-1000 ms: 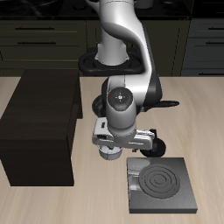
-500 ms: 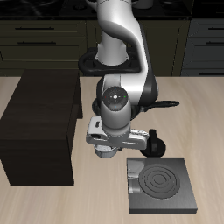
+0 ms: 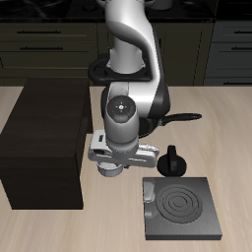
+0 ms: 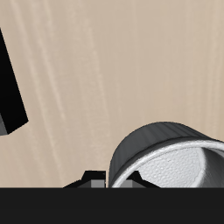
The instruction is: Place the ramekin on the bottom layer of the wooden shelf
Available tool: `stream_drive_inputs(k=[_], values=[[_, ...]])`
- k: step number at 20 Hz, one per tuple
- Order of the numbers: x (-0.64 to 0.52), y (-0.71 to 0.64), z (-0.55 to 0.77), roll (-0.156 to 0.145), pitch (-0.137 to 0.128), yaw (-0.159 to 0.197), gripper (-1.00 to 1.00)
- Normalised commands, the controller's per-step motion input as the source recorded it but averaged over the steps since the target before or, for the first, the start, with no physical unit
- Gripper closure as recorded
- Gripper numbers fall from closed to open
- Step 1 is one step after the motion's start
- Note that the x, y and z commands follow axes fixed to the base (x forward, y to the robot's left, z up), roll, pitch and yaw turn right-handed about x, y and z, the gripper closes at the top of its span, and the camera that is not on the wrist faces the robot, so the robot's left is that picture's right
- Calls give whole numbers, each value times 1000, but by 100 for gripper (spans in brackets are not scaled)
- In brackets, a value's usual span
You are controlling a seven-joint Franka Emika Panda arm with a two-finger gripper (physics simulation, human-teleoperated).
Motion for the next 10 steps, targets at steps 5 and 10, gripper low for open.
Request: stream_drive_inputs(k=[5,10], values=[[6,-434,11,-47,1,-9,100],[-1,-335,11,-57,-4,-15,100]])
